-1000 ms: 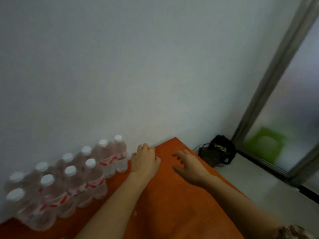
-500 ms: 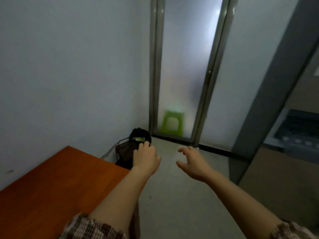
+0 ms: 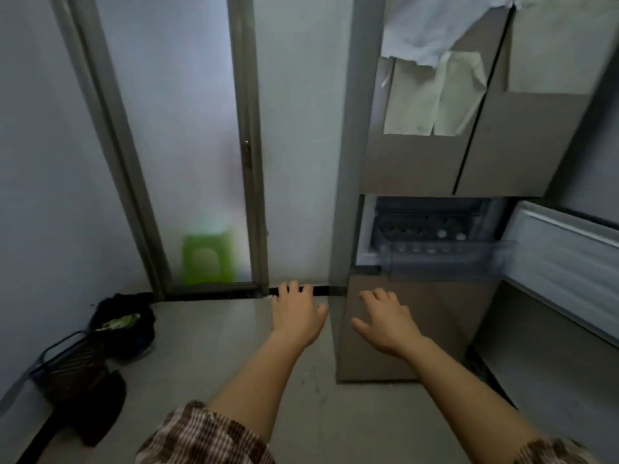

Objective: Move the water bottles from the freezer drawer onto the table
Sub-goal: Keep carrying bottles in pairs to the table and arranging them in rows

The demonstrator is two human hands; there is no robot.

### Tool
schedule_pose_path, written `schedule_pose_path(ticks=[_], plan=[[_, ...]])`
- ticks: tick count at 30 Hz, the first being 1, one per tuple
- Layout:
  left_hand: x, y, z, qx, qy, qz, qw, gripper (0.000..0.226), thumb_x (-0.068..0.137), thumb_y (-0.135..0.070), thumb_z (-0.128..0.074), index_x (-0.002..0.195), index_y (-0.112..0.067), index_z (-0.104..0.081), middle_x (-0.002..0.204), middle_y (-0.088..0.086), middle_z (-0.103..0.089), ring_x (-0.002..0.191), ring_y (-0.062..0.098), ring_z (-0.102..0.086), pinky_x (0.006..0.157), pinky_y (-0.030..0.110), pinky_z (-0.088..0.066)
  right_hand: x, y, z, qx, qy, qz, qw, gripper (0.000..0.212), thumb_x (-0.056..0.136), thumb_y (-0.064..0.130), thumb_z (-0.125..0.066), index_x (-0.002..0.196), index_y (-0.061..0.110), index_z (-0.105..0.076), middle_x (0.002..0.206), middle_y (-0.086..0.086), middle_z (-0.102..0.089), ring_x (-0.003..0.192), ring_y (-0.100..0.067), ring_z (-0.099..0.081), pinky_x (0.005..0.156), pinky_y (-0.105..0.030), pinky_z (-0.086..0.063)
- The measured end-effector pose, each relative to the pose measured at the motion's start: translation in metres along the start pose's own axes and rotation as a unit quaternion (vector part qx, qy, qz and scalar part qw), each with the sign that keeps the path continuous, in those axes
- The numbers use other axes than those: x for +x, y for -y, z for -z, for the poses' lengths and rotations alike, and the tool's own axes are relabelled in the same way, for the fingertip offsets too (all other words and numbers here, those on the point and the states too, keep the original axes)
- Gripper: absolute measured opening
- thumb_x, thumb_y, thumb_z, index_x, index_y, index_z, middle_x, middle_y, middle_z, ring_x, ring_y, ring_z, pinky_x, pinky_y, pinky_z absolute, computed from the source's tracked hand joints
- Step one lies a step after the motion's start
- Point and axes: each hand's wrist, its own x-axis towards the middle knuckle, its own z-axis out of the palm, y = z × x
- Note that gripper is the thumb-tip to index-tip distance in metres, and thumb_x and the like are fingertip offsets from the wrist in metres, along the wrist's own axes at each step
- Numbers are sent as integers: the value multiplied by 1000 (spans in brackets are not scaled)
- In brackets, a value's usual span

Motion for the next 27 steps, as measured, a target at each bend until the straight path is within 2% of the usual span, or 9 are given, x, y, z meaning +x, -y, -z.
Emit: schedule_pose_path(ticks=[6,16,21,24,27], plan=[[115,-92,-51,-32,17,-66,997,51,93,-41,-44,137,-16,-43,141,10,-42,132,30,-33,104,44,-35,78,-114,21,-17,-17,-95,995,54,91,46,-49,136,19,-36,138,-7,-40,128,-29,-34,100,-48,-36],[269,-209,-117,-47,21,-144,988,52,95,-41,-42,140,-16,-41,141,7,-45,135,25,-32,106,38,-34,196,-274,44,-17,-24,-173,984,54,94,45,-46,138,16,-35,139,-8,-39,131,-29,-32,102,-49,-35],[351,-284,-172,-59,40,-150,986,54,96,-41,-42,143,-15,-38,145,4,-45,141,26,-24,110,38,-31,275,-378,51,-15,-16,-171,985,55,94,45,-45,140,17,-34,141,-8,-39,131,-30,-31,102,-49,-34],[399,-331,-211,-77,78,-132,985,52,96,-41,-42,142,-17,-39,144,5,-46,141,30,-21,109,40,-31,319,-440,47,-1,-2,-166,986,53,94,43,-46,139,16,-35,140,-9,-41,129,-30,-34,99,-46,-37],[437,-377,-248,-100,131,-85,983,46,95,-40,-43,136,-19,-46,139,8,-52,133,33,-33,109,38,-31,361,-499,40,40,22,-162,986,47,95,40,-46,133,13,-43,135,-12,-47,126,-31,-39,97,-41,-40]])
